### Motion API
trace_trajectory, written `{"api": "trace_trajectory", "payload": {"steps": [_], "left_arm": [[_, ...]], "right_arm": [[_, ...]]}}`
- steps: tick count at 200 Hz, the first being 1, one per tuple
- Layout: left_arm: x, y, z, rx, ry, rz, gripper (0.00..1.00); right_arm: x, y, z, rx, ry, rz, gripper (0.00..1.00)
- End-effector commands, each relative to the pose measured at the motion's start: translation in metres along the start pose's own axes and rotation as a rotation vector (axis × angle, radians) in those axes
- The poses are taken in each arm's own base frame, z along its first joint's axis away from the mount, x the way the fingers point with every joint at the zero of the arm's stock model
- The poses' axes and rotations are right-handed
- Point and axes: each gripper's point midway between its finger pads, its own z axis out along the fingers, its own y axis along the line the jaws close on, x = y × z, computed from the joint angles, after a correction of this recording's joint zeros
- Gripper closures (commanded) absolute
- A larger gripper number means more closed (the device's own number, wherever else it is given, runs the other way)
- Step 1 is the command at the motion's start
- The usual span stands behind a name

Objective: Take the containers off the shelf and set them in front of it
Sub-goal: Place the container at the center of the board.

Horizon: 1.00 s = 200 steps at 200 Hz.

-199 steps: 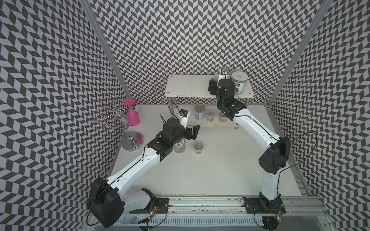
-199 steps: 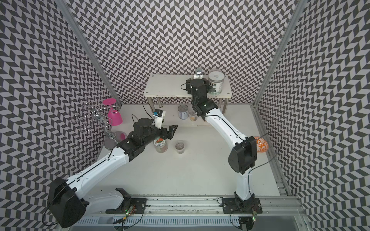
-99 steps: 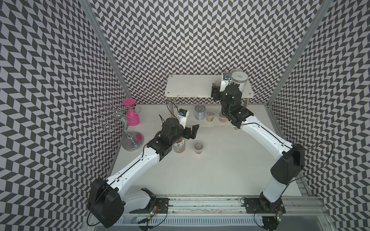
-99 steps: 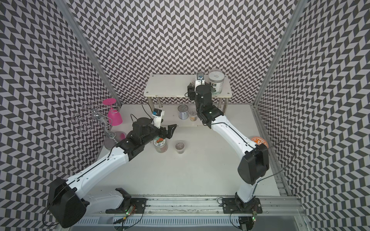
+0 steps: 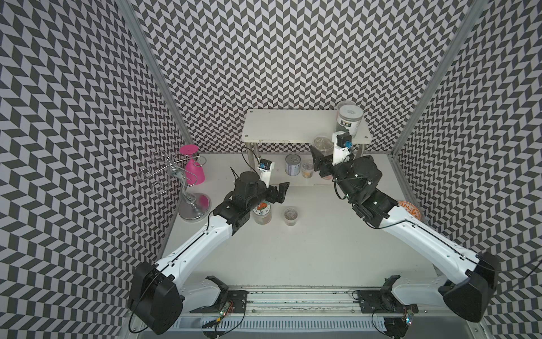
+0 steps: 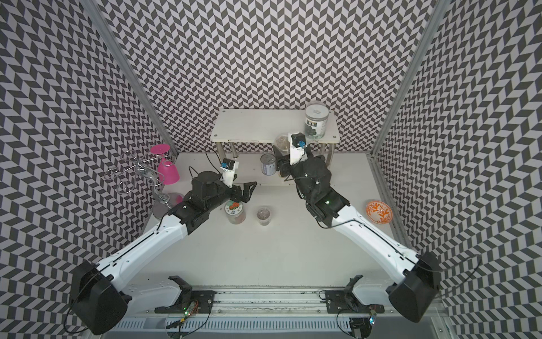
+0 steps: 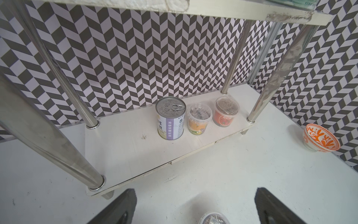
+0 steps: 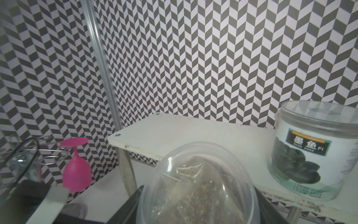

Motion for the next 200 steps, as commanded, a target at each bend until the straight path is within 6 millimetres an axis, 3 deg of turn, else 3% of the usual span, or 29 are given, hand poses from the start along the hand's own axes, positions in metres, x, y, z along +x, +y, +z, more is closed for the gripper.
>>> {"api": "trace_trajectory", "payload": {"steps": [1, 38, 111, 156, 200], "left_arm": [[-0.024, -0.007, -0.013, 0.041, -0.062, 0.003, 0.0], [-0.032, -0.01, -0.02, 0.073, -0.089, -0.003, 0.0], [-0.033, -0.008, -0.026, 0.078, -0.09, 0.0, 0.0], [-0.026, -0.005, -0.027, 0.076, -0.086, -0.005, 0.0], [-0.021, -0.004, -0.028, 0.076, -0.083, -0.006, 0.0]], "right_arm": [[-0.006, 0.011, -0.026, -0.062, -0.069, 0.037, 0.28], [0.039, 0.02, -0.061, -0.107, -0.028, 0.068, 0.28], [0.179, -0.003, -0.106, -0.014, 0.123, 0.145, 0.28], [0.235, -0.013, -0.108, 0.055, 0.203, 0.151, 0.28], [0.261, -0.01, -0.095, 0.078, 0.239, 0.138, 0.27]]}}
